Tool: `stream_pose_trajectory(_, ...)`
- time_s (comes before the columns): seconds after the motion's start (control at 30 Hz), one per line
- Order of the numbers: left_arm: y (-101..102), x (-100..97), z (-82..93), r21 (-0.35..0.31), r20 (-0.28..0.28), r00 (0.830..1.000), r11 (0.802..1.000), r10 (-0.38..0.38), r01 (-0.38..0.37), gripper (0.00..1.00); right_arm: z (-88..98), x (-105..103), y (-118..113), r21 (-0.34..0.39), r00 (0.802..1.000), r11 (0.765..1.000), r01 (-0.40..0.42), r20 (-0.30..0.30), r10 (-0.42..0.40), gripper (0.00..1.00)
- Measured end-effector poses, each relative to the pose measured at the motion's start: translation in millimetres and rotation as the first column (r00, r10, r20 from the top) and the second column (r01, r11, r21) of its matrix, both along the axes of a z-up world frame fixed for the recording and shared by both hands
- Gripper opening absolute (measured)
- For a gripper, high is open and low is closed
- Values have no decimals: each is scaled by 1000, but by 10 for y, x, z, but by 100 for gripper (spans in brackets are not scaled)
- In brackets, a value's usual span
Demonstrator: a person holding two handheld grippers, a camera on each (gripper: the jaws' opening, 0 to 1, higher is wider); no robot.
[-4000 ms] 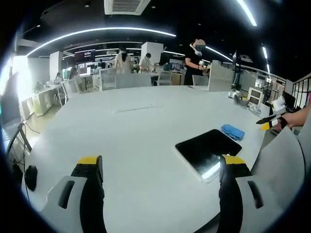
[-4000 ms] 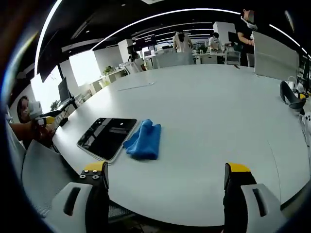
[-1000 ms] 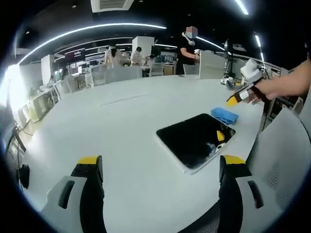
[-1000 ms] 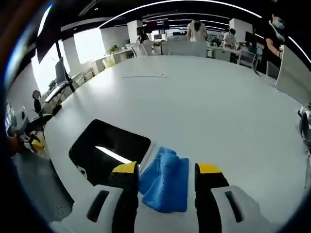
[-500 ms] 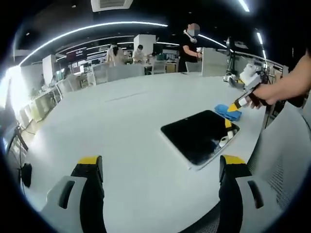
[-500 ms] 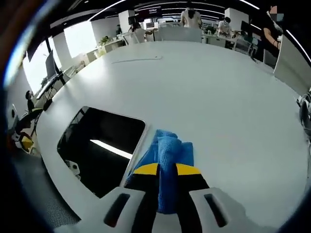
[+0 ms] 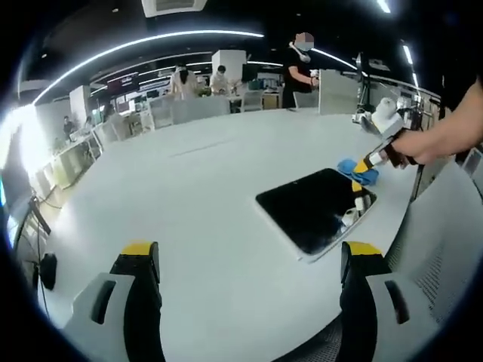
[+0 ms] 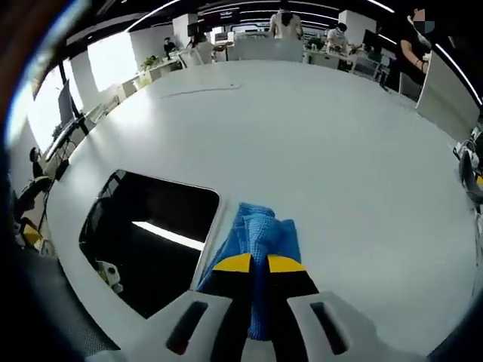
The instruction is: Wipe the mirror surface with the cleaning cloth until all visible marks leave the cleaned area.
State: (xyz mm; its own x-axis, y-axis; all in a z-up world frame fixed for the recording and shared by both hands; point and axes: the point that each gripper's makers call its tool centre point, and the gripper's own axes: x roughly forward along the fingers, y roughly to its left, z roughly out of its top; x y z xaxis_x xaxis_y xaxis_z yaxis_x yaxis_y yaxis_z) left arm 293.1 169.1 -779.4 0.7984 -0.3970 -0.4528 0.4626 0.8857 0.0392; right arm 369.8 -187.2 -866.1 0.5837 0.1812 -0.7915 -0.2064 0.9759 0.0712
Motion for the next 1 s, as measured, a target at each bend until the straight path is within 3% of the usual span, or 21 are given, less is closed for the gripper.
stream_pose_trajectory(0.07,21,12,-3,17,-1,1000,1000,7,-7,99,92,36,5,30,1000,1000,7,4,-7,0)
stream_pose_trajectory(0.13,-17,4,-63,-9,-18,1000,1000,8,-8,99,189,89,17,48,1000,999,5,8,-5,0)
stream_pose_trajectory(0.2,-28,-22,-168,-1,-67,998,1000,-1,1,99,296,160,52,83,1000,996,16,17,-17,0)
stream_pose_trajectory(0.23,-23,-2,-158,-13,-60,998,1000,3,-4,99,340,190,71,95,1000,995,18,23,-20,0)
stream_pose_trajectory(0.3,9,-16,-188,54,-53,998,998,-20,23,99,438,251,141,129,999,992,17,33,-21,0)
stream_pose_trajectory(0.37,-90,-44,-203,27,-66,997,998,-47,49,99,507,290,212,150,999,989,14,37,-20,0)
stream_pose_trajectory(0.47,-124,-61,-205,67,-55,995,994,-80,83,99,545,334,356,217,999,976,27,16,-31,0)
stream_pose_trajectory(0.63,-67,-44,-199,74,-48,997,995,-58,62,99,450,388,572,261,999,965,31,-13,-29,0)
stream_pose_trajectory(0.7,-40,-33,-193,74,-43,998,996,-50,53,99,344,387,641,245,999,969,27,-31,-20,0)
stream_pose_trajectory(0.77,-59,-32,-189,50,-44,997,997,-58,60,99,213,377,578,164,997,985,58,-55,-50,0)
stream_pose_trajectory(0.8,-66,-35,-192,44,-48,997,997,-58,60,99,185,367,583,137,998,990,28,-52,-21,0)
stream_pose_trajectory(1.0,-66,-28,-166,2,-46,998,999,-44,44,99,58,355,644,124,995,992,12,-95,0,0)
